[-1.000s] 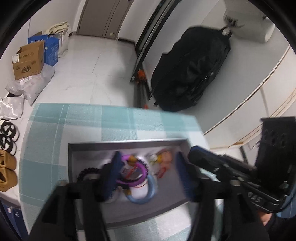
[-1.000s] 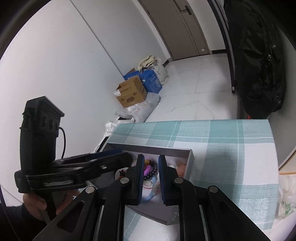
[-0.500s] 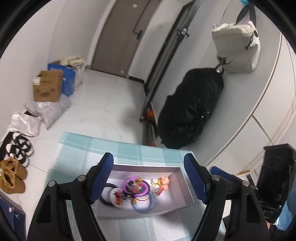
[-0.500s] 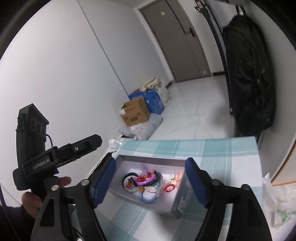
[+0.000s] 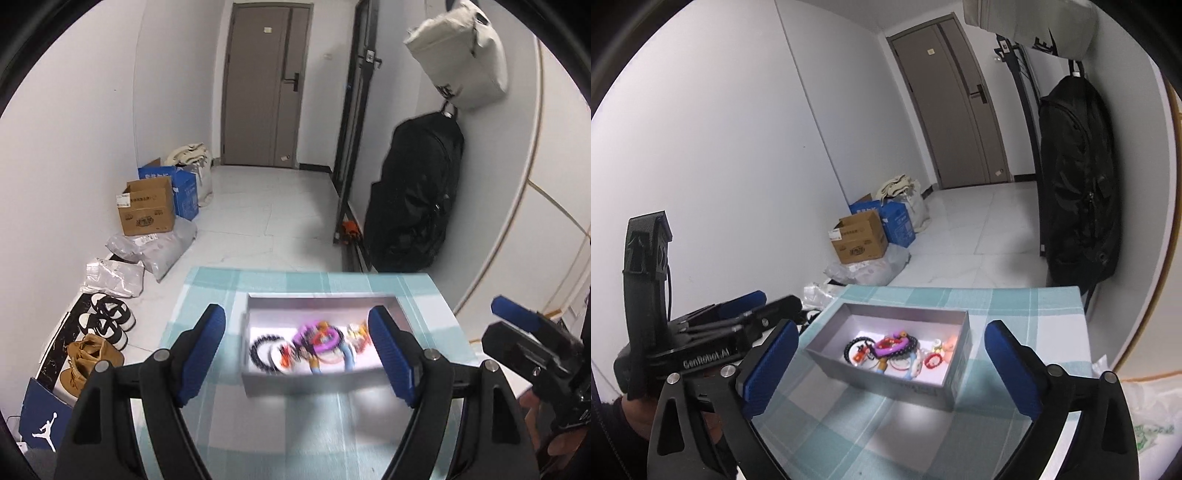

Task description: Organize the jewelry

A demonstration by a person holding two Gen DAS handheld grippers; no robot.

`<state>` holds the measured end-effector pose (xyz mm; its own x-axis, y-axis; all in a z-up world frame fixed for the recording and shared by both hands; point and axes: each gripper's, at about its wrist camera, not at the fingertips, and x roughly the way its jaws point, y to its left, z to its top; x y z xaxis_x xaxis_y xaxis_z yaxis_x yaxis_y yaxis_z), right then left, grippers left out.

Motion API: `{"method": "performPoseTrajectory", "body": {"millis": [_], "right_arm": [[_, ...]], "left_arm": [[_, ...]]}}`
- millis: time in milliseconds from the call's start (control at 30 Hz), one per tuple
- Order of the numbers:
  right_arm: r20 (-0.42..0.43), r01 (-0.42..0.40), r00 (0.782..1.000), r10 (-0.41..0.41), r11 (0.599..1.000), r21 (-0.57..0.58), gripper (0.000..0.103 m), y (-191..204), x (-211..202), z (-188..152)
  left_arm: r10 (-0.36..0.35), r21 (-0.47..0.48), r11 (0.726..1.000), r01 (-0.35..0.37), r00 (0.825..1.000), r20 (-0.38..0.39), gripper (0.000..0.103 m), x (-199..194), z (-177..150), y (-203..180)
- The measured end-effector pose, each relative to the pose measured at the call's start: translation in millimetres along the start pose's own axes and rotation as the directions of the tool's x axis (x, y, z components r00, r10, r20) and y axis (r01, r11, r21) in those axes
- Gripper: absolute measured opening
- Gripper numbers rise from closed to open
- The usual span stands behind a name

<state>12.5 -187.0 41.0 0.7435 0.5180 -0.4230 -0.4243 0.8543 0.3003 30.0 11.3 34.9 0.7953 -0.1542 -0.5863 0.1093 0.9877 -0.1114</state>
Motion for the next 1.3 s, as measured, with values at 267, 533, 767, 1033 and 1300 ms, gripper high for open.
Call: {"method": "performPoseTrajectory", "body": {"millis": [267, 533, 767, 1033, 1300], "right_arm": [[0.0, 0.012, 1.0, -0.012, 1.0, -0.022, 0.103, 11.2, -17.1, -13.1], [-0.002, 0.01, 1.0, -0.01, 0.998, -0.067, 0.103, 22.1, -26.0, -23.8], [-0.008, 0.012, 1.0, -0.012, 0.997, -0.075, 0.103, 23.6, -24.2, -26.2], [-0.017, 0.015, 1.0, -0.016, 0.998, -0.064, 0.103, 21.1, -22.0, -26.5], [-0.032, 0.023, 0.999, -0.025, 0.999, -0.042, 0.103, 15.1, -18.4, -26.7]], "left_arm": [[0.045, 0.02, 0.999, -0.045, 0.999, 0.022, 0.076, -15.8, -11.0, -3.4], [0.052, 0.052, 0.997, -0.055, 0.997, 0.06, 0.076, -23.6, -16.9, -9.7], [0.037, 0.04, 0.998, -0.039, 0.999, 0.038, 0.076, -20.2, -18.5, -9.3], [0.043, 0.026, 0.999, -0.045, 0.998, 0.052, 0.076, -22.5, -19.2, -8.1], [0.031, 0.052, 0.998, -0.034, 0.998, 0.063, 0.076, -24.2, -19.0, -10.5]]}}
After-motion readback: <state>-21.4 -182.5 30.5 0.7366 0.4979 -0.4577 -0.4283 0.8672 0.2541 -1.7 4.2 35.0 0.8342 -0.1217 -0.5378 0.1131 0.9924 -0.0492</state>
